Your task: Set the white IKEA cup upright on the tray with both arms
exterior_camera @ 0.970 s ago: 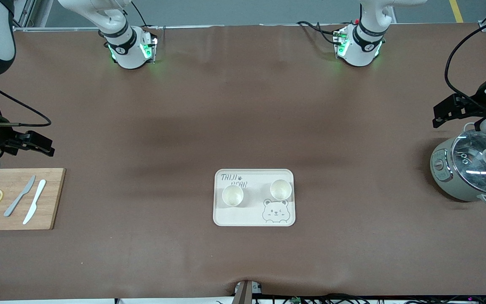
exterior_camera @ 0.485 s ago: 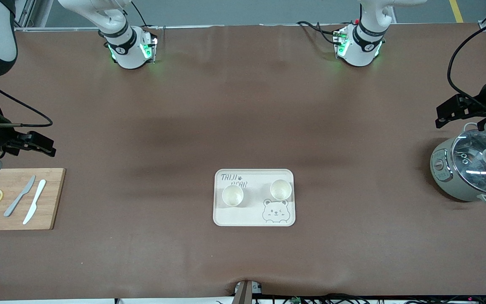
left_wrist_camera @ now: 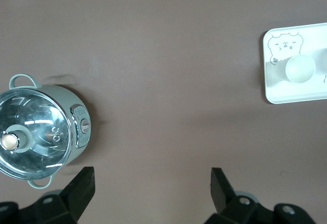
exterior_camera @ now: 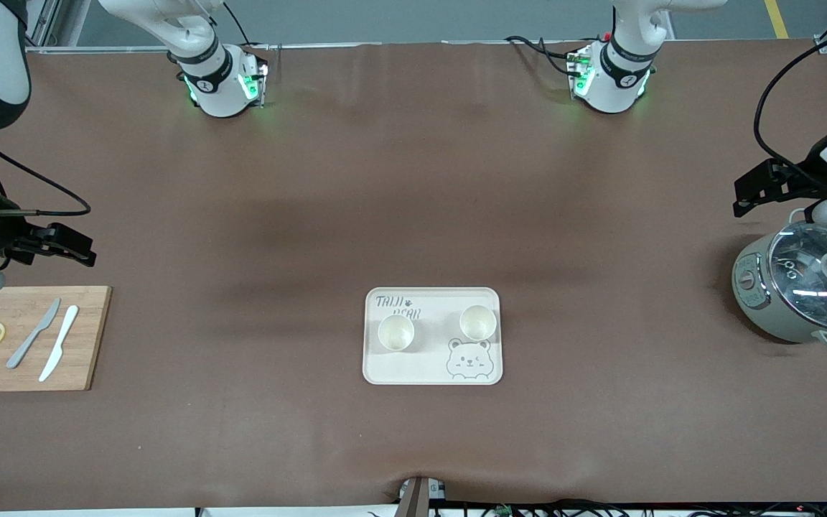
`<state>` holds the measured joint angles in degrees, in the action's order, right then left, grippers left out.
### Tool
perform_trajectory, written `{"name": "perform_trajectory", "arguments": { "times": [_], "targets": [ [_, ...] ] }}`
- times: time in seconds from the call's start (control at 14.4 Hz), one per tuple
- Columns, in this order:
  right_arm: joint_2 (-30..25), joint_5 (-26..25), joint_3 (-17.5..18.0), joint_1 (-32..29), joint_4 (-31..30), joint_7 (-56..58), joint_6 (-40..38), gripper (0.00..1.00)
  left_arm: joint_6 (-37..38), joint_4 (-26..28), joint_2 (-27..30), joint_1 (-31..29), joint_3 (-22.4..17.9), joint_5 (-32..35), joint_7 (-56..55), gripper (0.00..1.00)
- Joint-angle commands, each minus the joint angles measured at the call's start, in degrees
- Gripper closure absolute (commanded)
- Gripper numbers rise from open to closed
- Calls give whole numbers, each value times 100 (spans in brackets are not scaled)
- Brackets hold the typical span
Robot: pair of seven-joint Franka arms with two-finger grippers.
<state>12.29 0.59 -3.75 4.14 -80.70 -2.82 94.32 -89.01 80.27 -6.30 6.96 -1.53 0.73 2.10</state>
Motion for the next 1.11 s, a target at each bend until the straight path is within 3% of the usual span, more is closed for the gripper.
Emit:
{"name": "perform_trajectory", "arguments": {
  "times": [0.0,1.04],
  "targets": [
    [-95,12,14,7,-113,1,60,0,77,-99,6,24,12,102,44,0],
    [-77,214,6,-10,-192,-17,95,0,77,-99,6,77,100,137,27,0]
  ]
}}
